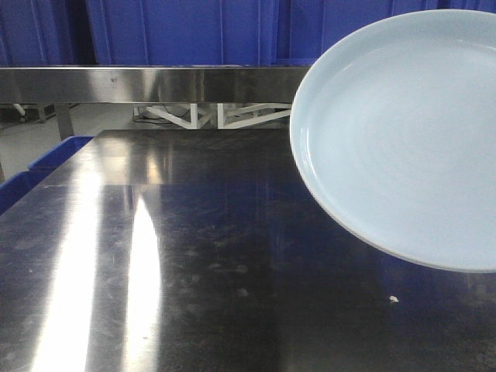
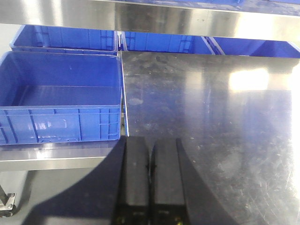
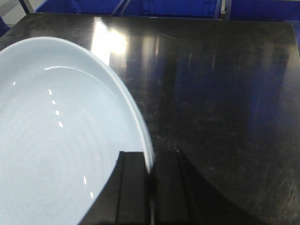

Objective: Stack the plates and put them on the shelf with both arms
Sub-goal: 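Raise the plate stack with the right gripper beside the robot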

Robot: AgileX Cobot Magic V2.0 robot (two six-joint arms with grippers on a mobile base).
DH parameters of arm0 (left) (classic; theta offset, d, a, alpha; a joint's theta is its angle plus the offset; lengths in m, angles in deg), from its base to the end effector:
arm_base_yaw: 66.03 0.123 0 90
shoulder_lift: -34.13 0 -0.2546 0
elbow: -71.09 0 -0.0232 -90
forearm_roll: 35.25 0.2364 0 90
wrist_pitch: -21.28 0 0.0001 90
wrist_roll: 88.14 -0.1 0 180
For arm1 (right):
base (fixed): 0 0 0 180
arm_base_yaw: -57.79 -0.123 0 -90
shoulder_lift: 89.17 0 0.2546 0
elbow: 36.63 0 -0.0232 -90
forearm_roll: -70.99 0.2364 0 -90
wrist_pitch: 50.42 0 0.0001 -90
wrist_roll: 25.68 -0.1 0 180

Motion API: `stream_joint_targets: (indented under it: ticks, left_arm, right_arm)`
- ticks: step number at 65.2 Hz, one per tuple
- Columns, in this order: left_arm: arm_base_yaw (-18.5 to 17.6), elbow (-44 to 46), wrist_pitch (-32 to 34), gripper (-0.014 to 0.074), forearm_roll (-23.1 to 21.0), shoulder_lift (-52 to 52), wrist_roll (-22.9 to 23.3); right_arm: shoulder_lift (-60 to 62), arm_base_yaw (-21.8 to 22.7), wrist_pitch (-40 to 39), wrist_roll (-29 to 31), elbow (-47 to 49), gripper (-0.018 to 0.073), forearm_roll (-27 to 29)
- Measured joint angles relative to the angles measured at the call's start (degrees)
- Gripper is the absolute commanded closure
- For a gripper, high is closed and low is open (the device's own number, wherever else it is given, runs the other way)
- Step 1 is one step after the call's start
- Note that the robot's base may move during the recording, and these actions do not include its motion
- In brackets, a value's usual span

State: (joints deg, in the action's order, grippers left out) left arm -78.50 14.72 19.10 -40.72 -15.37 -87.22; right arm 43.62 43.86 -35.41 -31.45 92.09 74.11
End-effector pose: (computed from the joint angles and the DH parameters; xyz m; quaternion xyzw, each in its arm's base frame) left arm 0.1595 -0.0357 0.2432 0.0440 0.8080 -0.0977 0.5793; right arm 0.1510 0.0389 0.2580 -0.0414 0.8351 0.1138 0.5365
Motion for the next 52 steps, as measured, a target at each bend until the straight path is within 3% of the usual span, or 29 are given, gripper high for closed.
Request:
stream_joint_targets:
  ticks: [52]
  left_arm:
    - [0.00, 0.00, 0.00, 0.0512, 0.00, 0.00, 0.00]
  right_arm:
    - [0.00, 0.00, 0.10, 0.00, 0.00, 0.0509, 0.00]
